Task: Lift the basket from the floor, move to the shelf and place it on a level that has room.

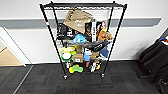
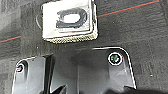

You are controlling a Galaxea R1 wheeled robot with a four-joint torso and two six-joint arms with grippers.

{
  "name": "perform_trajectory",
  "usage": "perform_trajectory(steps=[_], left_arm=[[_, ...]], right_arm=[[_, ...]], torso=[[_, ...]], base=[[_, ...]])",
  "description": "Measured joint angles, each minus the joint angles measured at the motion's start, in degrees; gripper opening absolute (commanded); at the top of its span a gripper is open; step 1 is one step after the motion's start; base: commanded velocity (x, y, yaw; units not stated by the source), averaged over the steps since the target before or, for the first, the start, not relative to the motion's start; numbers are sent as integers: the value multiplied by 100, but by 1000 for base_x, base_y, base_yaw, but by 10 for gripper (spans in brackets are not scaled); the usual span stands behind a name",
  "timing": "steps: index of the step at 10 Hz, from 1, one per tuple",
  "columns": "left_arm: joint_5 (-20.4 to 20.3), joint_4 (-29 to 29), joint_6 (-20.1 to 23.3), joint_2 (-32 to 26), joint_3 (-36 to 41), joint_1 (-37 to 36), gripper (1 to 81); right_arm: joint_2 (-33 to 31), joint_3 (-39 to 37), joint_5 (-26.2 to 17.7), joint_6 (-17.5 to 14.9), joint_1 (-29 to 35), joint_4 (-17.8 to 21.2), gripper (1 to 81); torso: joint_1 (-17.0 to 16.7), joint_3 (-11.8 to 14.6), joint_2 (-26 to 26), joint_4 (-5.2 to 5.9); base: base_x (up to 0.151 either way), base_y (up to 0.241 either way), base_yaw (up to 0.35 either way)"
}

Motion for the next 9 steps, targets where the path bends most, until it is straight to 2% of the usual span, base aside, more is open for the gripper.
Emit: perform_trajectory(steps=[5, 9], left_arm=[[297, -16, -6, 166, -104, -546, 811], [471, -16, -9, 352, -402, -583, 811]], right_arm=[[2, 15, 7, 1, 57, 0, 811], [15, 118, -15, 1, 89, 1, 811]], torso=[[654, -944, -1014, 0], [1060, -1123, -1663, 0]], base=[[0, 0, 0], [0, 0, 0]])
